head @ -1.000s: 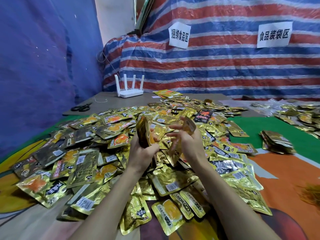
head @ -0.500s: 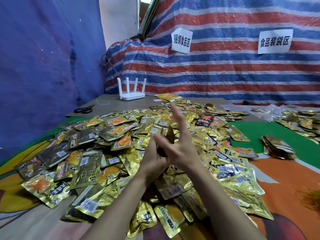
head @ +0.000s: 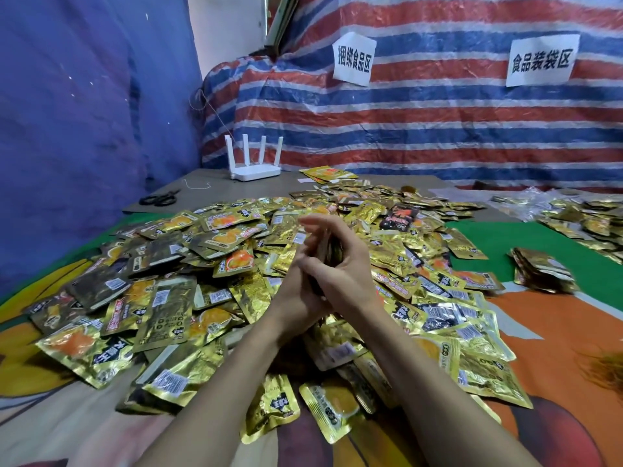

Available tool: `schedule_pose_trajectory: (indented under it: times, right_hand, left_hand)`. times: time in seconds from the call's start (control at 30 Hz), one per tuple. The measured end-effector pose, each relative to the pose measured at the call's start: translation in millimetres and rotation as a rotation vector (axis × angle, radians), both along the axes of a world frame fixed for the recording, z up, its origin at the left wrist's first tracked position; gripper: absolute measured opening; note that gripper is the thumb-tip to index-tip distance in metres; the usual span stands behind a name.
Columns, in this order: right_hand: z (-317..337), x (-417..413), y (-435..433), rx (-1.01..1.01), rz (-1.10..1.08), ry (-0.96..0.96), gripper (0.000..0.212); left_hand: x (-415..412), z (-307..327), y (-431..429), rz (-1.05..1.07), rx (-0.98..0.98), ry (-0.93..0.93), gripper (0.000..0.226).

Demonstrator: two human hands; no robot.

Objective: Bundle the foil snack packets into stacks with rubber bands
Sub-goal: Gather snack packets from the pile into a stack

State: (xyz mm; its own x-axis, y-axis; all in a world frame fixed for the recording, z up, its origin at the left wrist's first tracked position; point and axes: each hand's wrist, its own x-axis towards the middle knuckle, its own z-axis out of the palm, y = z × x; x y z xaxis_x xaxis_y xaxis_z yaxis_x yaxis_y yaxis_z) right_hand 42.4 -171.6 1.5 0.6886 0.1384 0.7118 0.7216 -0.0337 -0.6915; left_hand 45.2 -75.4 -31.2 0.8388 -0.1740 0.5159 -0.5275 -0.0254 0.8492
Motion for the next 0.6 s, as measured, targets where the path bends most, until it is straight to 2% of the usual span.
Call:
schedule_pose_trajectory:
  times: [0.1, 0.17, 0.23, 0.27, 0.47, 0.53, 0.6]
  right_hand:
    - [-2, 3, -4, 0.164, 0.114, 0.230, 0.062]
    - [-4, 7, -2, 0.291, 0.126, 0.372, 0.048]
    - [-9, 11, 5, 0.323, 0.148, 0.499, 0.031]
    - [-13, 11, 7, 0.315, 0.145, 0.523, 0.031]
    - [-13, 3, 1, 0.310, 0.117, 0.405, 0.053]
    - [-13, 2, 1, 0.285, 0.076, 0.369, 0.051]
    - [-14, 1, 2, 0.276, 0.069, 0.419, 0.041]
  left_hand:
    - [1, 2, 4, 0.032, -0.147, 0.123, 0.053]
    - [3, 6, 8, 0.075, -0.294, 0.183, 0.050]
    - [6, 4, 9, 0.095, -0.270, 0.173, 0.044]
    - [6, 0, 8, 0.089, -0.223, 0.172, 0.044]
    - [-2, -6, 7, 0.039, -0.110, 0.209, 0.076]
    - [0, -5, 7, 0.029, -0.071, 0.190, 0.076]
    - [1, -8, 5, 0.006, -0.068, 0.194, 0.075]
